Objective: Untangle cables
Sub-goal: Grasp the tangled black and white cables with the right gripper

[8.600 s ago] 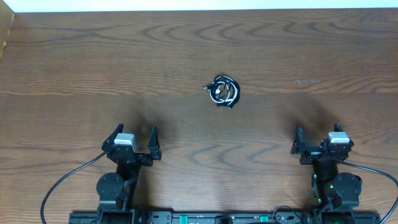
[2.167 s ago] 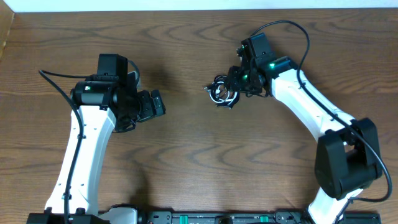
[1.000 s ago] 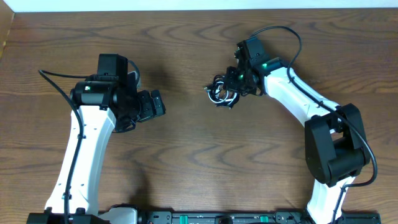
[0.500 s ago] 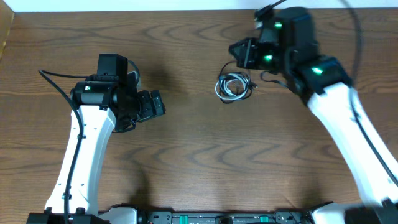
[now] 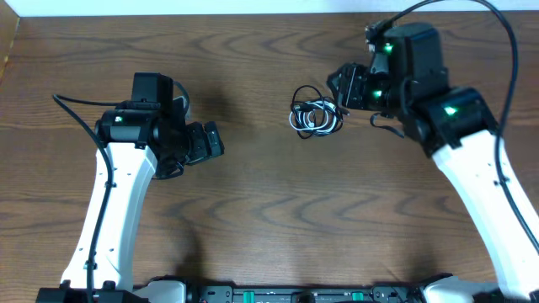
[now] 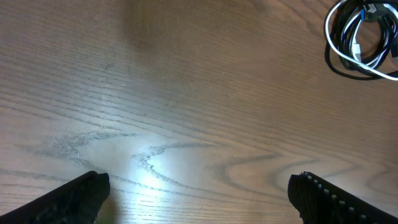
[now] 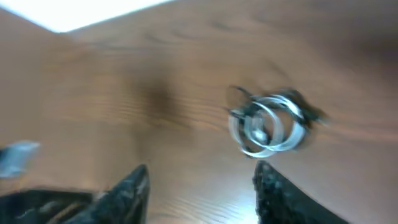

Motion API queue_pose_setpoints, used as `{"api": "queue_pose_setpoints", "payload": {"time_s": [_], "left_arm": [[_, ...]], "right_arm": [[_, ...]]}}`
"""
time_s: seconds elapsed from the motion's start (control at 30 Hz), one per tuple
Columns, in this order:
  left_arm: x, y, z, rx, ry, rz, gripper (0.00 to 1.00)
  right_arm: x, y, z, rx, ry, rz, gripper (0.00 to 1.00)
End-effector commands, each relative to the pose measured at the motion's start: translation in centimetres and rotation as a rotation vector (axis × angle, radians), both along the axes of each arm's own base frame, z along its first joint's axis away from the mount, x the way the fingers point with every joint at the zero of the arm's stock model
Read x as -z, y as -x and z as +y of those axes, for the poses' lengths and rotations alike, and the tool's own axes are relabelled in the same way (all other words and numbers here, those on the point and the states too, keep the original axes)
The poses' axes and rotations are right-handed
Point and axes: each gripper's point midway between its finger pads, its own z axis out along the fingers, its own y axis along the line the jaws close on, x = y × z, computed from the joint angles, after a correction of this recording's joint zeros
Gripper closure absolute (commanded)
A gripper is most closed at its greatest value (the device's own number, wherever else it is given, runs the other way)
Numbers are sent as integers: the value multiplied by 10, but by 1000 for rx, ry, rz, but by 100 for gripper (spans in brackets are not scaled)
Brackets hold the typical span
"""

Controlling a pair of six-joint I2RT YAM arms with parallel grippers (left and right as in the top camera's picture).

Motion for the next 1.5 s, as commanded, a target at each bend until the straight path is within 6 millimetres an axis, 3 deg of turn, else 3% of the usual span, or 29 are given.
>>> {"api": "queue_pose_setpoints", "payload": {"time_s": [0.0,0.23,0.33,0.4,0.47,0.67,0.77,0.97,1.03,1.13,1.27,1.37,1.47], "left_arm": [[1,-1,3,10,-14,-1,2],[1,-1,3,10,-14,-1,2],[1,-1,3,10,-14,-1,2],[1,-1,3,10,-14,-1,2],[1,-1,3,10,-14,-1,3],[1,-1,3,10,-14,-1,2],[1,-1,3,10,-14,-1,2],[1,-1,3,10,-14,-1,2],[1,-1,3,10,-14,-1,2],[1,-1,3,10,-14,-1,2],[1,-1,3,10,-14,-1,2],[1,-1,3,10,-14,-1,2],[1,-1,3,10,-14,-1,2]], "right_arm": [[39,-16,-15,72,129,62,43],[124,-34,2,-9,185,230,42],[147,-41,13,-53,169,259,42],[162,-45,15,-53,175,276,47],[171,-47,16,-55,177,288,54],[179,-55,19,-64,179,275,59],[181,-57,20,-69,181,268,76],[193,-56,20,-72,190,292,75],[197,-56,20,-73,191,298,83],[197,-57,22,-77,182,294,99],[178,-64,31,-100,124,255,99],[141,-68,37,-124,53,204,99],[80,-72,38,-143,-22,104,99]]}}
